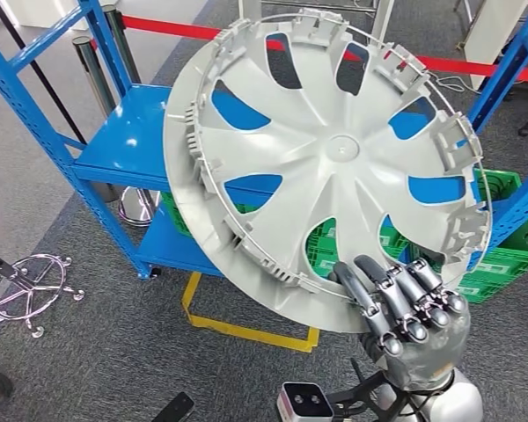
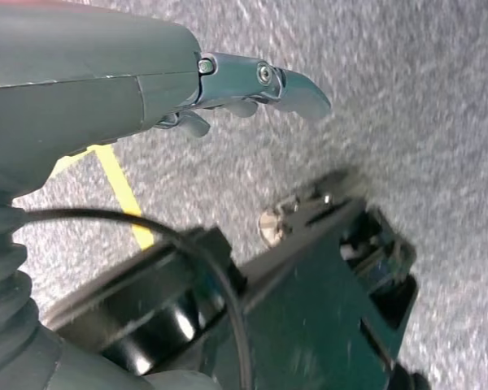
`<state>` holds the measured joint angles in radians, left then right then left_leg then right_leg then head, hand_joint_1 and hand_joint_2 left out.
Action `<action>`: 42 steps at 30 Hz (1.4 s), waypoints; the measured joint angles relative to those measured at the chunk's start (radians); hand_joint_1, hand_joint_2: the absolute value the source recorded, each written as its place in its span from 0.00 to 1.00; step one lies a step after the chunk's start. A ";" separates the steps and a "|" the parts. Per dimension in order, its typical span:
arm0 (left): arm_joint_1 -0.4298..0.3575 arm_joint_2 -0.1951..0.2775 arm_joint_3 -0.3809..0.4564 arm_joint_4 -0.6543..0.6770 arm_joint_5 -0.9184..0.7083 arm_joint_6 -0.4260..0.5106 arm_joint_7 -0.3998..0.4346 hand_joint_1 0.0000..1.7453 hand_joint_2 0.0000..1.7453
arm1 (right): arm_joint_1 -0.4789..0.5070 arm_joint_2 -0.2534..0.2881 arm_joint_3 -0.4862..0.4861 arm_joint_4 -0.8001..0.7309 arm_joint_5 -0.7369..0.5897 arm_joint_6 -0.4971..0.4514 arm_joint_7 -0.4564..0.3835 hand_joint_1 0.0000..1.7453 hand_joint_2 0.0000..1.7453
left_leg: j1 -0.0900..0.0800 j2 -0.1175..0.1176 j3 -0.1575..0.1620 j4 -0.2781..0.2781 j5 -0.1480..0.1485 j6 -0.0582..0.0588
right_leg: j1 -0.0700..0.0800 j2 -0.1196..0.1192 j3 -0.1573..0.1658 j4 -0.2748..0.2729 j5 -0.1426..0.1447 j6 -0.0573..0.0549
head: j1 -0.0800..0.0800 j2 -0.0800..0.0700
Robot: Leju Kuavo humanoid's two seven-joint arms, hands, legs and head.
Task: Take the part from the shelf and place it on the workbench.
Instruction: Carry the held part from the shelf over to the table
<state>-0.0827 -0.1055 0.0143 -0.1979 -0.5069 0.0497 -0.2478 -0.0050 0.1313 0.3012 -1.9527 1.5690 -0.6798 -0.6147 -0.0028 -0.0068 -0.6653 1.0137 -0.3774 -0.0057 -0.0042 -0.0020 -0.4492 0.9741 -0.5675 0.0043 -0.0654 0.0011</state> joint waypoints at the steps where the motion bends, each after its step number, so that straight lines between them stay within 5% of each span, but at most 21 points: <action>1: 0.001 0.000 0.000 0.000 0.000 0.000 0.005 0.00 1.00 | 0.003 0.002 -0.005 -0.004 0.000 0.000 -0.003 1.00 1.00 | 0.001 0.000 -0.007 0.016 -0.022 -0.006 | -0.002 -0.003 -0.010 -0.001 0.009 -0.008 | 0.000 0.000; 4: 0.000 0.001 0.000 0.000 0.009 0.006 0.057 0.00 1.00 | 0.010 0.010 -0.021 -0.019 0.000 0.000 -0.015 1.00 1.00 | 0.007 0.001 -0.043 0.171 -0.162 -0.020 | -0.003 -0.012 -0.043 0.005 0.036 -0.025 | -0.002 0.000; 6: -0.003 0.000 0.004 0.000 0.025 0.016 0.134 0.00 1.00 | 0.013 0.013 -0.029 -0.031 0.000 0.000 -0.020 1.00 1.00 | 0.010 0.001 -0.050 0.273 -0.200 -0.025 | -0.001 -0.017 -0.072 0.016 0.053 -0.026 | -0.002 0.000; 8: -0.007 -0.001 0.012 0.000 0.042 0.022 0.215 0.00 1.00 | 0.013 0.015 -0.035 -0.039 0.000 0.000 -0.020 1.00 1.00 | 0.010 0.002 0.001 0.254 -0.162 -0.024 | -0.001 -0.020 -0.104 0.030 0.067 -0.023 | -0.002 0.000; 10: -0.006 0.000 0.024 0.000 0.064 0.022 0.276 0.00 1.00 | 0.013 0.017 -0.039 -0.045 0.000 0.000 -0.017 1.00 1.00 | 0.009 0.002 0.098 0.127 -0.133 -0.015 | 0.001 -0.020 -0.129 0.042 0.079 -0.019 | -0.003 0.000; 11: -0.004 0.002 0.032 0.000 0.076 0.019 0.301 0.00 1.00 | 0.013 0.017 -0.039 -0.047 0.000 0.000 -0.013 1.00 1.00 | 0.007 0.002 0.139 0.062 -0.135 -0.009 | 0.002 -0.020 -0.137 0.045 0.085 -0.014 | -0.002 0.000; 13: 0.003 0.003 0.051 0.000 0.099 0.007 0.344 0.00 1.00 | 0.008 0.017 -0.037 -0.049 0.000 0.000 -0.002 1.00 1.00 | 0.002 0.002 0.171 -0.006 -0.150 0.001 | 0.003 -0.021 -0.149 0.046 0.102 -0.002 | -0.002 0.000; 16: 0.016 0.005 0.076 0.002 0.119 -0.014 0.381 0.00 1.00 | 0.004 0.017 -0.028 -0.049 0.000 0.000 0.021 1.00 1.00 | 0.004 0.004 0.149 -0.024 -0.128 0.018 | 0.001 -0.018 -0.169 0.057 0.093 0.016 | -0.001 0.000; 19: 0.017 0.005 0.091 0.002 0.121 -0.018 0.391 0.00 1.00 | 0.002 0.016 -0.024 -0.049 0.001 0.000 0.029 1.00 1.00 | 0.006 0.005 0.115 -0.027 -0.097 0.033 | 0.000 -0.005 -0.212 0.189 -0.037 0.027 | 0.004 0.000; 21: 0.016 0.006 0.097 0.002 0.121 -0.019 0.392 0.00 1.00 | 0.001 0.016 -0.023 -0.048 0.001 0.000 0.032 1.00 1.00 | 0.004 0.005 0.088 -0.026 -0.076 0.034 | 0.000 -0.002 -0.226 0.298 -0.082 0.031 | 0.004 0.000; 23: 0.014 0.005 0.101 0.002 0.121 -0.020 0.393 0.00 1.00 | 0.001 0.014 -0.022 -0.047 0.001 0.000 0.040 1.00 1.00 | 0.003 0.005 0.062 -0.024 -0.056 0.032 | 0.000 -0.002 -0.189 0.297 -0.040 0.030 | 0.004 0.000; 25: 0.011 0.005 0.106 0.002 0.119 -0.024 0.394 0.00 1.00 | -0.003 0.012 -0.017 -0.046 0.001 0.000 0.052 1.00 1.00 | 0.002 0.003 0.044 -0.023 -0.039 0.027 | 0.001 0.000 -0.090 0.170 0.011 0.024 | 0.004 0.000; 27: 0.008 0.004 0.108 0.002 0.117 -0.028 0.394 0.00 1.00 | -0.009 0.010 -0.010 -0.046 0.001 0.000 0.061 1.00 1.00 | 0.000 0.002 0.034 -0.023 -0.021 0.019 | 0.004 0.003 0.003 0.028 0.011 0.017 | 0.003 0.000; 28: 0.007 0.004 0.109 0.002 0.114 -0.030 0.394 0.00 1.00 | -0.012 0.009 -0.006 -0.045 0.001 0.000 0.067 1.00 1.00 | 0.000 0.002 0.030 -0.026 -0.010 0.015 | 0.006 0.004 0.023 -0.008 0.003 0.015 | 0.002 0.000; 31: 0.005 0.008 0.112 0.002 0.105 -0.035 0.393 0.00 1.00 | -0.018 0.004 0.006 -0.042 0.001 0.000 0.094 1.00 1.00 | -0.001 0.000 0.018 -0.037 0.006 0.002 | 0.001 0.000 0.018 -0.038 0.025 0.002 | 0.003 0.000; 33: 0.003 0.010 0.113 0.002 0.099 -0.037 0.391 0.00 1.00 | -0.025 0.001 0.017 -0.039 0.001 0.000 0.110 1.00 1.00 | -0.002 -0.001 0.000 0.014 -0.057 -0.007 | -0.006 -0.008 0.004 -0.047 0.045 -0.013 | -0.001 0.000; 35: -0.001 0.011 0.113 0.002 0.095 -0.039 0.388 0.00 1.00 | -0.029 -0.002 0.025 -0.037 0.001 0.000 0.119 1.00 1.00 | 0.000 -0.001 -0.018 0.143 -0.151 -0.015 | -0.005 -0.015 -0.019 -0.037 0.056 -0.019 | -0.007 0.000; 37: -0.003 0.011 0.113 0.002 0.092 -0.040 0.387 0.00 1.00 | -0.030 -0.004 0.031 -0.036 0.001 0.000 0.121 1.00 1.00 | 0.002 0.000 -0.008 0.235 -0.186 -0.020 | -0.005 -0.019 -0.044 -0.019 0.062 -0.018 | -0.009 0.000; 38: -0.002 0.012 0.113 0.002 0.090 -0.039 0.387 0.00 1.00 | -0.030 -0.005 0.034 -0.035 0.001 0.000 0.121 1.00 1.00 | 0.005 0.000 0.017 0.228 -0.176 -0.021 | -0.006 -0.020 -0.057 -0.007 0.063 -0.017 | -0.010 0.000; 42: 0.011 0.011 0.111 0.003 0.084 -0.036 0.388 0.00 1.00 | -0.032 -0.008 0.044 -0.034 0.001 0.000 0.123 1.00 1.00 | 0.013 -0.002 0.139 0.039 -0.132 -0.028 | -0.005 -0.019 -0.102 0.040 0.062 -0.004 | -0.012 0.000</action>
<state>-0.0716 -0.0948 0.1256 -0.1953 -0.4228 0.0137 0.1407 -0.0371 0.1231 0.3450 -1.9866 1.5704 -0.6798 -0.4917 0.0098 -0.0088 -0.5258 1.0527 -0.5099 -0.0332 -0.0094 -0.0205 -0.5516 1.0145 -0.5050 0.0006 -0.0772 0.0011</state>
